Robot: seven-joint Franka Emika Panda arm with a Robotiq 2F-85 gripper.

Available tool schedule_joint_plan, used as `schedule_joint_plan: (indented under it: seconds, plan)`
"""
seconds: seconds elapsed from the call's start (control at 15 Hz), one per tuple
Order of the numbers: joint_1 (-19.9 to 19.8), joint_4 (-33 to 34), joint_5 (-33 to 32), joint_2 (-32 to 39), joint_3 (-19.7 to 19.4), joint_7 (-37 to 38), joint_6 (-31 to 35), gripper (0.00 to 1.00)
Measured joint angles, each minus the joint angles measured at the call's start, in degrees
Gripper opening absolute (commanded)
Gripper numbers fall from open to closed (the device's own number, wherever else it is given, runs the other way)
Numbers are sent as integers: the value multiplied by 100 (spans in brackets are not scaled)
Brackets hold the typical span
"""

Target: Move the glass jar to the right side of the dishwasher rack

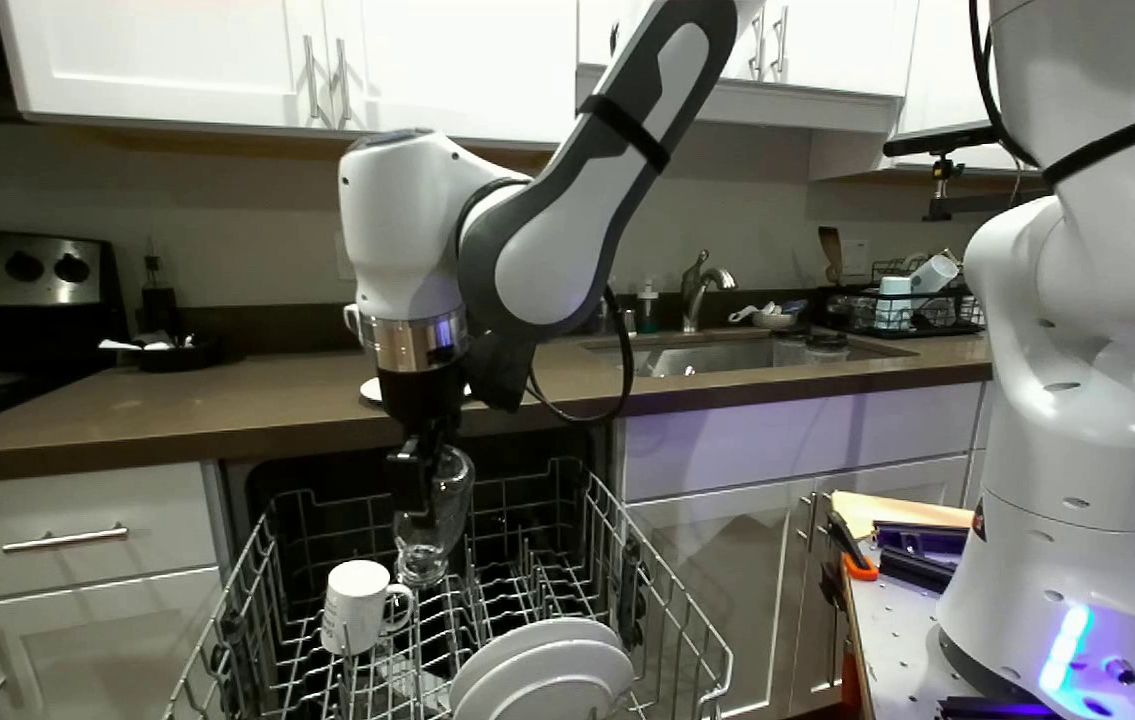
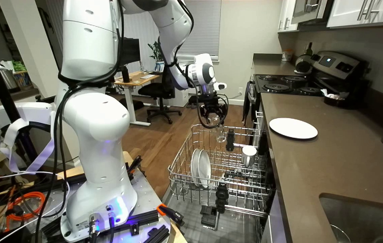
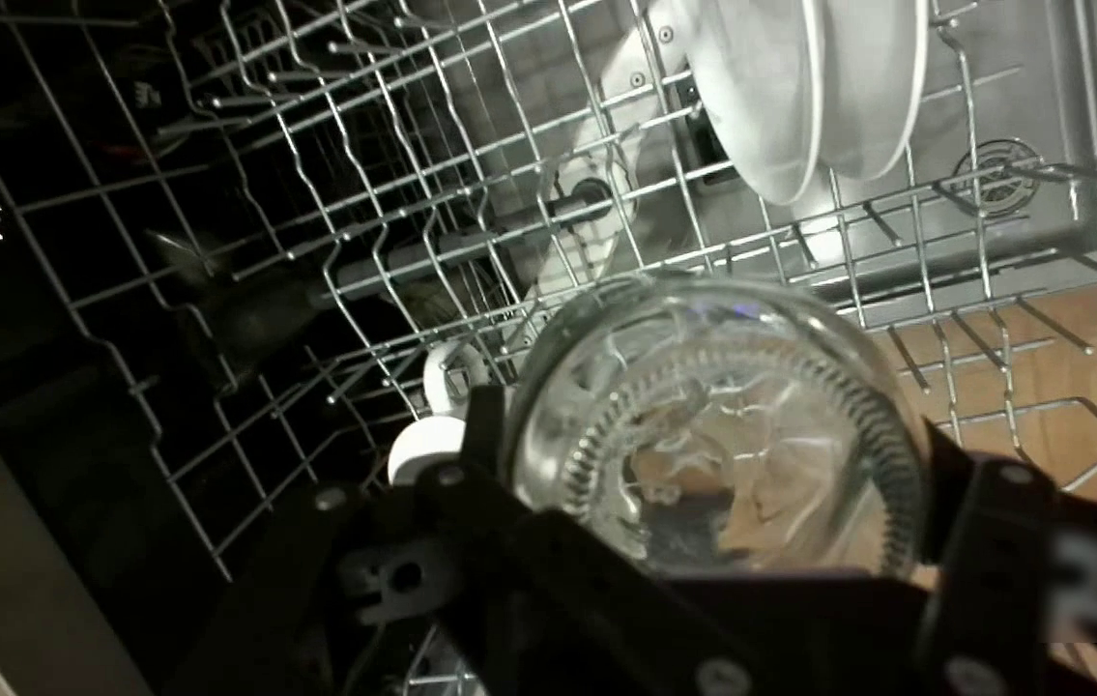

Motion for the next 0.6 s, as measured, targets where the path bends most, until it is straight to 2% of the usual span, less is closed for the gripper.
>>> schedule_joint_plan:
  seconds: [0.6]
  plan:
    - [-510,-255,131,57,-193,0,55,63]
